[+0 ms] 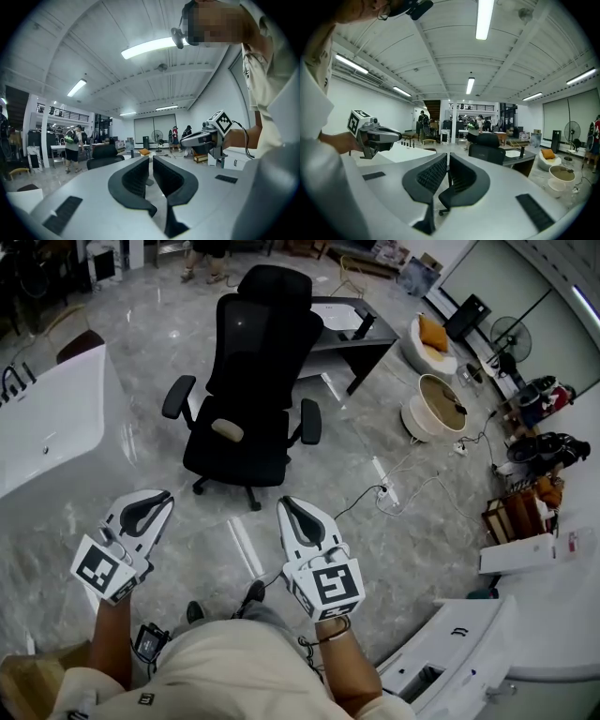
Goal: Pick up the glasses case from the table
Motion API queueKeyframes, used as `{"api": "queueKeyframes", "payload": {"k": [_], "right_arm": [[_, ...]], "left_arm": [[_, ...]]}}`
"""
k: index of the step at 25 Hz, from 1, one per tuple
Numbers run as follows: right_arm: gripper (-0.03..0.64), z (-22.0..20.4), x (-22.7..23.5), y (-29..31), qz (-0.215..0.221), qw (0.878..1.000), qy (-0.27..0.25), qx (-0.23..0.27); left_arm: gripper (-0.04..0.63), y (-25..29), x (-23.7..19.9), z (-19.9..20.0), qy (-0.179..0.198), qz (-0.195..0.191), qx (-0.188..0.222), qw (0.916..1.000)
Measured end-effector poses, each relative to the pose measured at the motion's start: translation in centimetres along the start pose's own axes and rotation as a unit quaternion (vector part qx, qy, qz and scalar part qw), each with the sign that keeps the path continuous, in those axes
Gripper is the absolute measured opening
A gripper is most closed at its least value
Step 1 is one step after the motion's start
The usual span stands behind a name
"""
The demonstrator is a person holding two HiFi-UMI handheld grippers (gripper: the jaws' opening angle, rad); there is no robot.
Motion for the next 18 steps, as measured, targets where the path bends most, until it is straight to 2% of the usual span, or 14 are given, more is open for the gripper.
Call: {"api": "queueKeyframes", "payload": {"k": [3,5,9,13,18], "right_arm": [[0.031,0.5,1.6,1.0,0.018,1.0,0.0,-0.003],[0.031,0.7,2.7,1.5,0.028,1.0,-0.001,-0.005],[0.031,0.9,5.0,2.6,0.045,0.999,0.004,-0.008],[0.031,1.0,7.3,3.5,0.06,0.998,0.012,-0.012],[0.031,1.1,10.2,3.6,0.075,0.997,0.021,-0.016]], "left_arm": [[0.041,1.3,0.1,0.1,-0.002,0.011,-0.012,0.9999],[0.04,1.8,0.5,-0.3,-0.011,0.014,-0.034,0.9992],[0.041,3.8,0.5,0.2,-0.004,0.036,-0.039,0.9986],[0.041,5.4,1.1,-0.4,-0.017,0.034,-0.068,0.997],[0.041,8.4,1.8,0.7,-0.006,0.048,-0.057,0.9972]]}}
Point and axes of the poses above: the fingertips, and each gripper's own axes: y forward along the fingers, x to its right, z out of its top, the point moved 7 cm from there along -y, backward along the fingers, and after that the axes turned 14 degrees about y, right-handed, at the moved point
